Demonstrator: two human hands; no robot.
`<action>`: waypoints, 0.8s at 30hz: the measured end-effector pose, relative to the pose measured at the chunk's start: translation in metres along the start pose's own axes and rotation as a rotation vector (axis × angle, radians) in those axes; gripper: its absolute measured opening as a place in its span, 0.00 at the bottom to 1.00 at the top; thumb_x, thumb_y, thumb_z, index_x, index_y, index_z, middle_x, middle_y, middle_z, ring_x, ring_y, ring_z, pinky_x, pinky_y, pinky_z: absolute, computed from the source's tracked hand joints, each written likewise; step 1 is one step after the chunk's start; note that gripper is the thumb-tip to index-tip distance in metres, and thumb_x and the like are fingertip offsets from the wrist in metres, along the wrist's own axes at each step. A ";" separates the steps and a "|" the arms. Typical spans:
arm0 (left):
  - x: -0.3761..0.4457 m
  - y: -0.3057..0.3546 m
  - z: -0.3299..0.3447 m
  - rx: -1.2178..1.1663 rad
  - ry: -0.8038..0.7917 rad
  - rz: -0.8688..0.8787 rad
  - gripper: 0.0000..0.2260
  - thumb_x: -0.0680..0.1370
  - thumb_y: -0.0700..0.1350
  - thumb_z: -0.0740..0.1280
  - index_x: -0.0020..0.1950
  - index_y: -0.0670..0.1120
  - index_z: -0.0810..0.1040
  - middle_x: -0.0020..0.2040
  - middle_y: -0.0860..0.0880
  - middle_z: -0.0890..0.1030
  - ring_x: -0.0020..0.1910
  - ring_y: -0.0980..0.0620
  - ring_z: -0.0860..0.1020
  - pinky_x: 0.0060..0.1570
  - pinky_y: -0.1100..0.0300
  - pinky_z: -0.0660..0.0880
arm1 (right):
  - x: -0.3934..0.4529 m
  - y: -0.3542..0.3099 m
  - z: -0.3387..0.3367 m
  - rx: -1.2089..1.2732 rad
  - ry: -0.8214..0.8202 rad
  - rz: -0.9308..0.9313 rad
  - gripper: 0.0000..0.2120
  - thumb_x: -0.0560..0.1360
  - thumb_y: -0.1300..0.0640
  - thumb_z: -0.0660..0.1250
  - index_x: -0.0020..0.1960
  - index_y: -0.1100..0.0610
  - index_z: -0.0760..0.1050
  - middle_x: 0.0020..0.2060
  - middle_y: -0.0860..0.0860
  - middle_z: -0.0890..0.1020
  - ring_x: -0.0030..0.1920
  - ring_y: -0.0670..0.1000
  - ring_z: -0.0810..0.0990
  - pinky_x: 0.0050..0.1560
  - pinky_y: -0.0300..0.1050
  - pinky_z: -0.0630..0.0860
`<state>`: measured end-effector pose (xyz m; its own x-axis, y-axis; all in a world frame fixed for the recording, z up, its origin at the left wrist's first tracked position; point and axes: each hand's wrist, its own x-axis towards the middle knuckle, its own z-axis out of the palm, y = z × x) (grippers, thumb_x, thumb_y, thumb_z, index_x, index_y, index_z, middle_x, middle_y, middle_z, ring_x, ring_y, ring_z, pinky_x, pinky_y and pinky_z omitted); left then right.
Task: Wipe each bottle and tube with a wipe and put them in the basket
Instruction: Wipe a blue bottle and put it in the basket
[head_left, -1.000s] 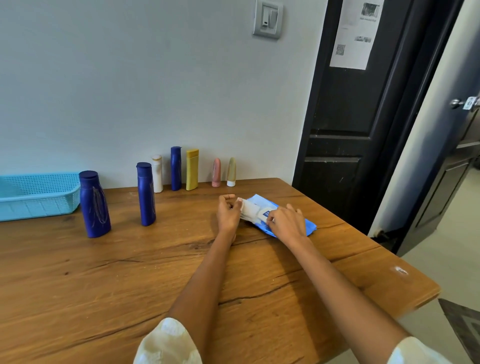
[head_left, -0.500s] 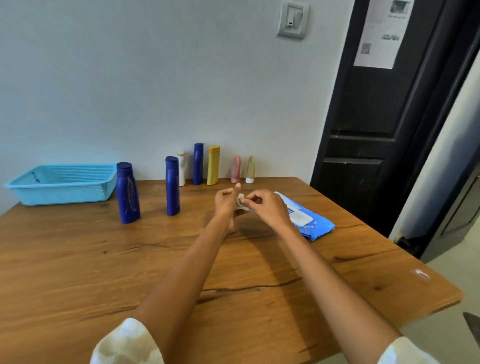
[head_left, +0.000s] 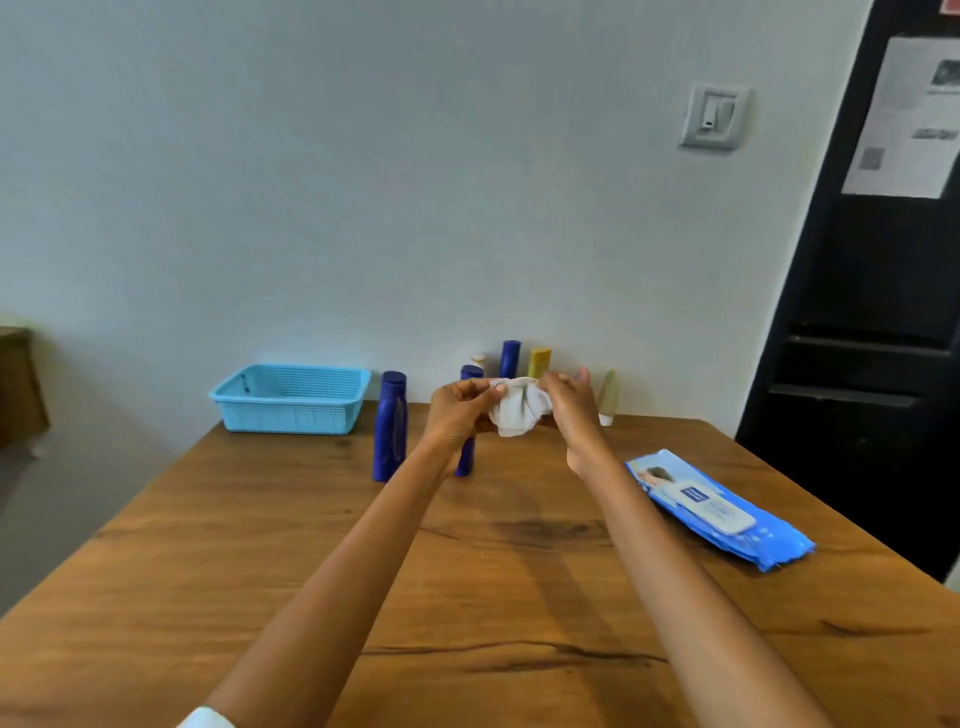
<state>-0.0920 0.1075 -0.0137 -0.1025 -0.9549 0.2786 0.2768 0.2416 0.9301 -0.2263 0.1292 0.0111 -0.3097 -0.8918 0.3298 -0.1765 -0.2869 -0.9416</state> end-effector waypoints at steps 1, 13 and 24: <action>0.001 0.004 -0.003 0.022 0.022 0.014 0.03 0.75 0.40 0.69 0.47 0.42 0.80 0.35 0.52 0.84 0.35 0.55 0.82 0.32 0.63 0.78 | 0.001 -0.005 0.005 0.056 0.010 0.034 0.12 0.76 0.59 0.59 0.34 0.53 0.68 0.33 0.46 0.69 0.34 0.47 0.70 0.31 0.38 0.66; 0.018 0.043 -0.008 0.164 0.216 0.110 0.11 0.77 0.50 0.67 0.40 0.44 0.75 0.37 0.45 0.78 0.38 0.50 0.78 0.42 0.56 0.78 | 0.020 -0.046 0.038 -0.095 -0.162 -0.344 0.10 0.77 0.63 0.59 0.51 0.54 0.77 0.50 0.46 0.80 0.49 0.41 0.77 0.46 0.28 0.72; 0.020 0.066 -0.026 0.139 0.339 0.118 0.14 0.75 0.54 0.67 0.44 0.43 0.74 0.42 0.42 0.80 0.41 0.46 0.80 0.38 0.55 0.78 | 0.016 -0.053 0.044 -0.343 -0.522 -0.284 0.28 0.69 0.48 0.73 0.65 0.49 0.67 0.52 0.42 0.75 0.52 0.45 0.76 0.48 0.38 0.74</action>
<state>-0.0506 0.0996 0.0471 0.2504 -0.9163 0.3125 0.1332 0.3523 0.9264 -0.1810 0.1147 0.0632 0.2679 -0.8751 0.4031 -0.4971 -0.4839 -0.7203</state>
